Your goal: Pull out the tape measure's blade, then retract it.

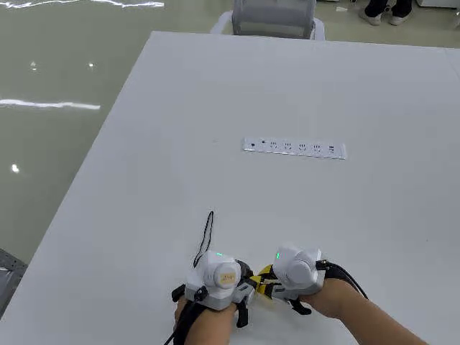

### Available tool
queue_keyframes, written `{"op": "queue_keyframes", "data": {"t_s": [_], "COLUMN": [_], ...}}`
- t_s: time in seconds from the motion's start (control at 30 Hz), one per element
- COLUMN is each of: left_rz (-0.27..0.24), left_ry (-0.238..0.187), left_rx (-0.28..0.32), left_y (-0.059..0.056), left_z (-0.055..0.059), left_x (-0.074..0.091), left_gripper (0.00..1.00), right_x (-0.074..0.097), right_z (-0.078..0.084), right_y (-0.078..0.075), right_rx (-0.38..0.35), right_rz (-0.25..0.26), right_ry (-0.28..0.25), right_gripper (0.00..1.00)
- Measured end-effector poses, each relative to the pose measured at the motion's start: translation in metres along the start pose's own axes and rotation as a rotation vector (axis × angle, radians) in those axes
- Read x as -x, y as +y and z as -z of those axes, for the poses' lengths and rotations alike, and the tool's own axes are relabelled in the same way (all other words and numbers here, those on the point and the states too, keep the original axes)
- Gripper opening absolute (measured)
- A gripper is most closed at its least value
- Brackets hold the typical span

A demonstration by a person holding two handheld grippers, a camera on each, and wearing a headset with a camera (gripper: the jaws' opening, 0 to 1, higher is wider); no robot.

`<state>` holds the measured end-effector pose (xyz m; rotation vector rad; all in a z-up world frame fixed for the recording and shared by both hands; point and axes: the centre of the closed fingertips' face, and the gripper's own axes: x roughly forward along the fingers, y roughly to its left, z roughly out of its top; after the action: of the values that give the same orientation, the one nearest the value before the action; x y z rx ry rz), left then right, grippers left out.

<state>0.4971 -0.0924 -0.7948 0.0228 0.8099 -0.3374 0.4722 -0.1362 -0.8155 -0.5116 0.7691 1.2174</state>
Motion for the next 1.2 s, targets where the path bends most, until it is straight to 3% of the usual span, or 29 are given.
{"op": "queue_keyframes", "data": {"t_s": [0.6, 1.2], "left_rz": [0.003, 0.014], "left_ry": [0.001, 0.005], "left_rx": [0.001, 0.011], "left_y": [-0.0001, -0.0004], "left_z": [0.0001, 0.0010], "left_x": [-0.0001, -0.0007], "left_gripper": [0.65, 0.66], "right_x": [0.0028, 0.0029], "right_z": [0.0017, 0.0033], "right_y": [0.0037, 0.0007], "right_rx": [0.080, 0.026], "right_rz": [-0.028, -0.004], "right_ry": [-0.003, 0.011], "right_gripper": [0.21, 0.13]}}
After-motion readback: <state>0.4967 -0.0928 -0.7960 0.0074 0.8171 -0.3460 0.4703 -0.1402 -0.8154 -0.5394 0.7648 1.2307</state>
